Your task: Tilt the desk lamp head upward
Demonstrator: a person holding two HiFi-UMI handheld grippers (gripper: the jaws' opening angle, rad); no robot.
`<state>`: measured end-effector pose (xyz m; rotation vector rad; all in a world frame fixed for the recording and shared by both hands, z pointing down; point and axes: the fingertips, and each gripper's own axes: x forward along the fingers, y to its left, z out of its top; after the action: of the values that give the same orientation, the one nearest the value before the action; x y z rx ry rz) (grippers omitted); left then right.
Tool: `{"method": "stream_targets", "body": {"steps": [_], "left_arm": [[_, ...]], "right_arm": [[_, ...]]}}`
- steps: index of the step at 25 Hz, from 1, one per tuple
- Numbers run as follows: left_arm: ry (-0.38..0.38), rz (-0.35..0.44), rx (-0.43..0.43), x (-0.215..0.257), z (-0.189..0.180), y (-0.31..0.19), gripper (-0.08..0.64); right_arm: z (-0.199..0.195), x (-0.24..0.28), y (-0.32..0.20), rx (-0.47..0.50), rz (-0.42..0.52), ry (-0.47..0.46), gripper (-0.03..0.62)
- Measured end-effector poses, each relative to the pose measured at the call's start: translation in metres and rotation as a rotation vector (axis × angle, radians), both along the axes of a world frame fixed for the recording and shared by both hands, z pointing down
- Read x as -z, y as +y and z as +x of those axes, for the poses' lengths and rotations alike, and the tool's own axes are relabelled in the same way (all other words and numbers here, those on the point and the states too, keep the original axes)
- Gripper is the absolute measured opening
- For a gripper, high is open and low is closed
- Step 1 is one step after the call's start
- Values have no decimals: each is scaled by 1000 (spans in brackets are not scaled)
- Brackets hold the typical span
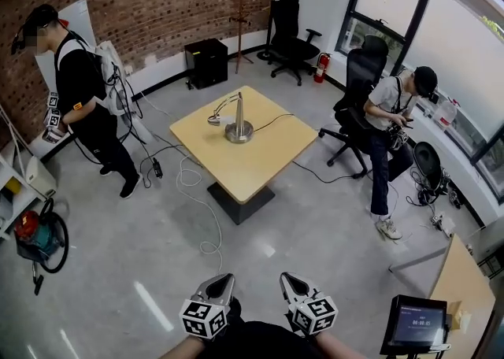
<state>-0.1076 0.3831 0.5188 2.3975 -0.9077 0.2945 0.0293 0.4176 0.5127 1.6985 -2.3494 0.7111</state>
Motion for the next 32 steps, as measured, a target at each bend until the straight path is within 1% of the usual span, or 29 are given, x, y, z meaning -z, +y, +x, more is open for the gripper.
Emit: {"method": "stream_targets", "body": {"steps": [5,9,13,17,21,26,29,32], "left_arm": [[34,26,-35,12,11,-83,6],[33,-14,-47,4,1,-134,6],[28,-52,-47,-7,-7,-174,6],[41,-71,-49,-19,-5,-196,6],[54,-88,-22,-26,0,-215,6],[30,-86,24,-29,1,-250,6],[11,-74,59,-23,10,-276,6],[4,-61,82,-12,32,-303,6]], "right_arm": [[12,10,-74,-37,9,39,5],[-2,15,-125,-41,-26,40,5],[-19,5,-158,-8,-43,56,5],[-17,-11,-184,2,-65,61,5],[-12,-19,-210,19,-73,47,5],[-13,-24,-254,83,-71,20,5],[2,-19,-287,115,-55,6,5],[24,-6,-321,142,-22,10,5]]}}
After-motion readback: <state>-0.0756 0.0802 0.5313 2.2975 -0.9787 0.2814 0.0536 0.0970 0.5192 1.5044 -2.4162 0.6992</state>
